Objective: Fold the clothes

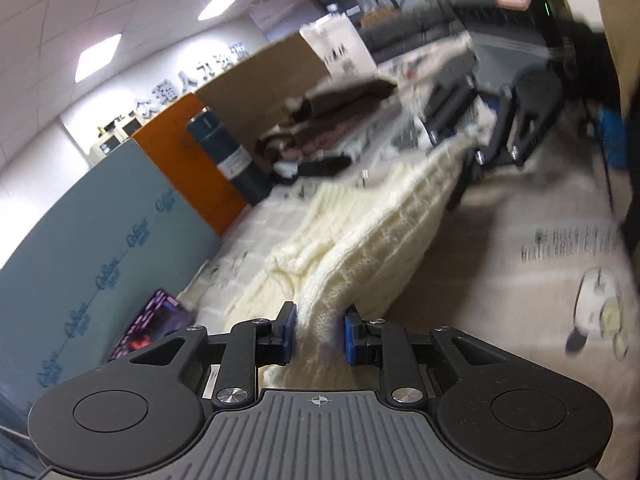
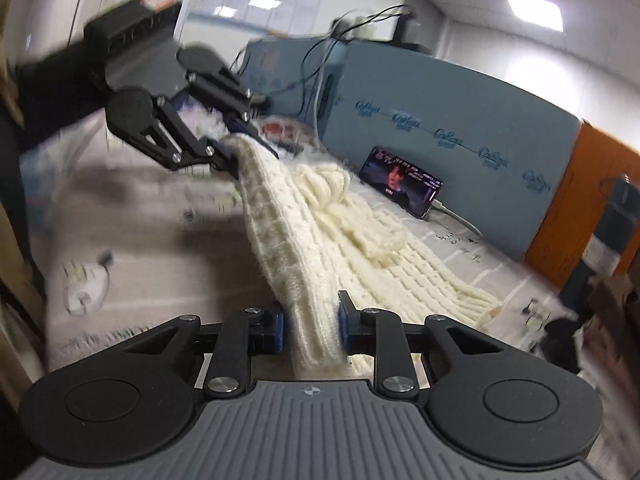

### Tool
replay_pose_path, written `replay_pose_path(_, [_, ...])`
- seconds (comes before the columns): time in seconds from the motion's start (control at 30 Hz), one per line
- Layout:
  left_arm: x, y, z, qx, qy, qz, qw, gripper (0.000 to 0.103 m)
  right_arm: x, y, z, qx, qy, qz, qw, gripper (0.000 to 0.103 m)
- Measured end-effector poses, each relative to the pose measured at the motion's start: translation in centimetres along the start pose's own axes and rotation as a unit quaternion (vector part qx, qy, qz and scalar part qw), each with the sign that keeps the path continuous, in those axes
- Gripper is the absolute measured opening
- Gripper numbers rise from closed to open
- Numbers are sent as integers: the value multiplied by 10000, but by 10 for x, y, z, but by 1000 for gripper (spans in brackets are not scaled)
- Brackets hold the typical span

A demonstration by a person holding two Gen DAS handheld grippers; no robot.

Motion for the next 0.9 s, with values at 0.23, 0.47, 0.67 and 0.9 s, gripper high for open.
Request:
replay_pose_path(0.23, [-72, -38, 21, 578, 1411, 342, 9877, 23, 50, -7, -26, 799, -1676, -277, 9822, 22])
replay_pose_path(0.47, [-131, -86, 70, 1382, 3607, 1419, 9114, 38, 97, -27, -47, 1146, -2915, 11, 9497, 22])
replay_pose_path(0.67, [-138, -107, 98, 2136, 4546, 1979, 8417, 72, 118, -46, -42, 1022, -3439, 304, 9329, 22])
replay_pose_path(0.9, [-141, -93, 122, 2534, 4882, 1361, 8240, 90, 118, -43, -35, 1199, -3371, 33, 9338, 22])
Point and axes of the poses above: each gripper's, at about its wrist camera, not at the fingertips, and y roughly against the way its jaws point, x to its right, z to its underside, the point moved 2 cm from there along -y, roughly the way its jaws point, and after that the axes turned 15 degrees about -y, right-handed, at the moved point
